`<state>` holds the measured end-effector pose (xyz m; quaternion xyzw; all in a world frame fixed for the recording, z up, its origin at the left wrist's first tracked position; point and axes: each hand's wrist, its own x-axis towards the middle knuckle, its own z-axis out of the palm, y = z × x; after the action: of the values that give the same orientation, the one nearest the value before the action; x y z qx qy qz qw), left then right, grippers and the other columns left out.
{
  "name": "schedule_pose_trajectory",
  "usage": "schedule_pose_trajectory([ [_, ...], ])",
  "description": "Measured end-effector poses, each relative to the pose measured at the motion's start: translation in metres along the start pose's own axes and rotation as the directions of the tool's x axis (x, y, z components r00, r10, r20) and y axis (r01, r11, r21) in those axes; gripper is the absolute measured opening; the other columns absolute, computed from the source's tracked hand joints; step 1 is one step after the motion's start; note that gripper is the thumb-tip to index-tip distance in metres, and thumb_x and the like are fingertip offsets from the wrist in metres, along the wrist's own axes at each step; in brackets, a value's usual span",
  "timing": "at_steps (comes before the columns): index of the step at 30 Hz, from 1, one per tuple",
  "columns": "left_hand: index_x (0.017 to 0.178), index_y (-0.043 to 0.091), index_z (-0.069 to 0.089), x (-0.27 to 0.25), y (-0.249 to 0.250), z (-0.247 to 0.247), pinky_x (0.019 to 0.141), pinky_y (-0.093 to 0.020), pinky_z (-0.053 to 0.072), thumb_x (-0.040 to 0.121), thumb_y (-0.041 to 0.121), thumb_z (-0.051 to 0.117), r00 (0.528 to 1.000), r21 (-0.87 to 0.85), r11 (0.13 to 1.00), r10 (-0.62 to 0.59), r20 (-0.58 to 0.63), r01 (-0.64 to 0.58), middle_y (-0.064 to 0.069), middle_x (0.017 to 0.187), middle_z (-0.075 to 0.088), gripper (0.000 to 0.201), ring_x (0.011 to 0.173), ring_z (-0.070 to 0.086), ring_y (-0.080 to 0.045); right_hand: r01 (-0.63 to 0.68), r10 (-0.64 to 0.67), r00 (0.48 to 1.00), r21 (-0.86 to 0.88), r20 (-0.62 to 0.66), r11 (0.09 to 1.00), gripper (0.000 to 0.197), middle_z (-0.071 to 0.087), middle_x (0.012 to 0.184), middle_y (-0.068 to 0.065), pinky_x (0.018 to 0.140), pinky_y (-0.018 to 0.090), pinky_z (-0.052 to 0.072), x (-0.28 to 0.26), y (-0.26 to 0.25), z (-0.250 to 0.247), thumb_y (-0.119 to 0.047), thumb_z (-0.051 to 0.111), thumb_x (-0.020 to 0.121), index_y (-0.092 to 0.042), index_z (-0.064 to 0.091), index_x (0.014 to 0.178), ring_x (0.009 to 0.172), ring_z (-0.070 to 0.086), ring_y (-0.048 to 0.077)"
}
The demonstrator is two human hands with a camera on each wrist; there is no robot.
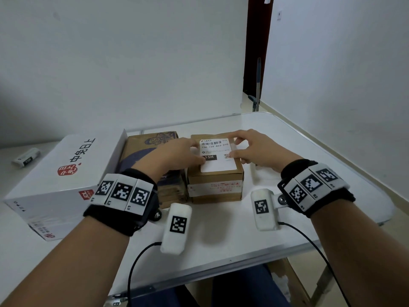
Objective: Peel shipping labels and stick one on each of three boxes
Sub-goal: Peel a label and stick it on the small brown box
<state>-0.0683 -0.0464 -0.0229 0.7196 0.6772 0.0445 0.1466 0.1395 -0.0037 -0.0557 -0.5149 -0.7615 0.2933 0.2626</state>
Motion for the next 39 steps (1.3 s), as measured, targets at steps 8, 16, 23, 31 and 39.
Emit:
schedule_pose_trajectory([
  [8,0.142,0.018,0.041,0.007,0.003,0.004,0.099,-0.032,0.038,0.092,0.043,0.054,1.000,-0.037,0.999,-0.005,0.010,0.005,-0.003,0.143,0.048,0.058,0.128,0.047,-0.023,0.163,-0.160,0.987,-0.287,0.036,0.944,0.039,0.042,0.144,0.002,0.108,0.034,0.035,0.011,-0.022,0.005,-0.033,0.038,0.101,-0.023,0.050,0.136,0.130,0.043,0.019],
  [16,0.137,0.016,0.047,0.007,-0.006,0.005,0.097,-0.033,0.040,0.093,0.048,0.051,0.997,0.053,0.996,0.074,0.024,-0.075,-0.004,0.138,0.053,0.055,0.121,0.051,-0.023,0.166,0.045,0.951,-0.624,0.307,0.763,0.056,-0.009,0.160,-0.017,0.119,0.051,-0.001,0.036,-0.018,0.034,-0.050,0.012,0.100,-0.036,-0.002,0.153,0.149,-0.012,0.022],
  [23,0.133,0.015,0.052,0.011,-0.006,0.002,0.099,-0.035,0.041,0.090,0.051,0.054,0.997,0.059,0.996,0.065,0.042,-0.068,-0.002,0.136,0.054,0.055,0.120,0.052,-0.021,0.105,0.113,0.949,-0.631,0.296,0.768,0.058,-0.007,0.162,-0.007,0.120,0.049,0.001,0.044,-0.019,0.029,-0.047,0.012,0.102,-0.027,-0.002,0.154,0.150,-0.005,0.023],
  [31,0.135,0.019,0.049,0.013,-0.006,0.001,0.099,-0.035,0.040,0.089,0.053,0.055,0.997,0.064,0.996,0.054,0.047,-0.057,-0.001,0.137,0.053,0.058,0.122,0.050,-0.021,0.040,0.213,0.920,-0.620,0.328,0.784,0.057,-0.007,0.163,-0.002,0.119,0.048,0.003,0.047,-0.029,0.021,-0.043,0.012,0.103,-0.020,-0.003,0.154,0.150,-0.006,0.028],
  [39,0.138,0.018,0.047,0.013,-0.004,0.001,0.100,-0.033,0.037,0.089,0.051,0.056,0.998,0.018,0.999,0.036,0.059,-0.037,-0.001,0.140,0.051,0.060,0.125,0.049,-0.021,-0.003,0.248,0.918,-0.619,0.310,0.785,0.054,-0.008,0.162,0.005,0.118,0.031,-0.006,0.041,-0.031,0.010,-0.032,0.008,0.105,-0.010,-0.004,0.154,0.150,-0.009,0.021],
])
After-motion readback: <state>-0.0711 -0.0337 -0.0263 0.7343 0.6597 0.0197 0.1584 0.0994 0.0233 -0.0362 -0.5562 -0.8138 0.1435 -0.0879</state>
